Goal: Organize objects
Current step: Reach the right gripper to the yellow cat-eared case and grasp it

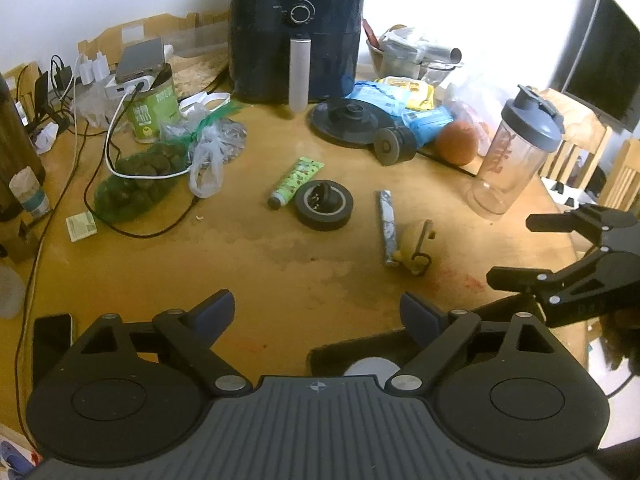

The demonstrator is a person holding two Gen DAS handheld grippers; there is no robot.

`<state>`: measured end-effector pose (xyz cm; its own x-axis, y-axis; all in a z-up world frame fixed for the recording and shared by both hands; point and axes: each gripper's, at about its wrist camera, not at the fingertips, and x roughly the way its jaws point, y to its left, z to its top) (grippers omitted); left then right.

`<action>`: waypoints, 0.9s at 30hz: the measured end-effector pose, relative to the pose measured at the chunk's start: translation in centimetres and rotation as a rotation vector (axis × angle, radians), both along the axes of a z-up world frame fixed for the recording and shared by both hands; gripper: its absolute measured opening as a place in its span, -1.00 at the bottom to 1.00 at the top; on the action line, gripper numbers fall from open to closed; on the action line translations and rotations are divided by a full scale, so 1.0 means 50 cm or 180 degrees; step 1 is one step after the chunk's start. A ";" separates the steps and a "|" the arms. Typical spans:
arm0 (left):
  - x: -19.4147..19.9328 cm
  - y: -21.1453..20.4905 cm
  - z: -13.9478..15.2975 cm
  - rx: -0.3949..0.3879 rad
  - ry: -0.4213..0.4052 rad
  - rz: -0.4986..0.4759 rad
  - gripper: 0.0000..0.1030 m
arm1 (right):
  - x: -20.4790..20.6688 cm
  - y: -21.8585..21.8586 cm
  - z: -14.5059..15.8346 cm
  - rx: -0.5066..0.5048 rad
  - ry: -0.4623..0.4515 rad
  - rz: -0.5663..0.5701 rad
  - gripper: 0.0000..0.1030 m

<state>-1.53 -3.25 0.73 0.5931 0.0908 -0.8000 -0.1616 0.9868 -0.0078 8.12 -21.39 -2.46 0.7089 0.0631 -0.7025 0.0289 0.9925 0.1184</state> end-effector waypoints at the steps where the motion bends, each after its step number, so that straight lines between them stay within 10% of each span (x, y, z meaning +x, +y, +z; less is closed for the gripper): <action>1: 0.002 0.002 -0.001 0.0019 0.0010 0.0000 0.79 | 0.004 -0.003 -0.002 -0.0009 0.0028 -0.0003 1.00; 27: 0.022 0.047 -0.016 0.0012 0.0286 -0.0068 0.78 | 0.152 -0.010 -0.080 -0.0303 0.0595 0.0878 1.00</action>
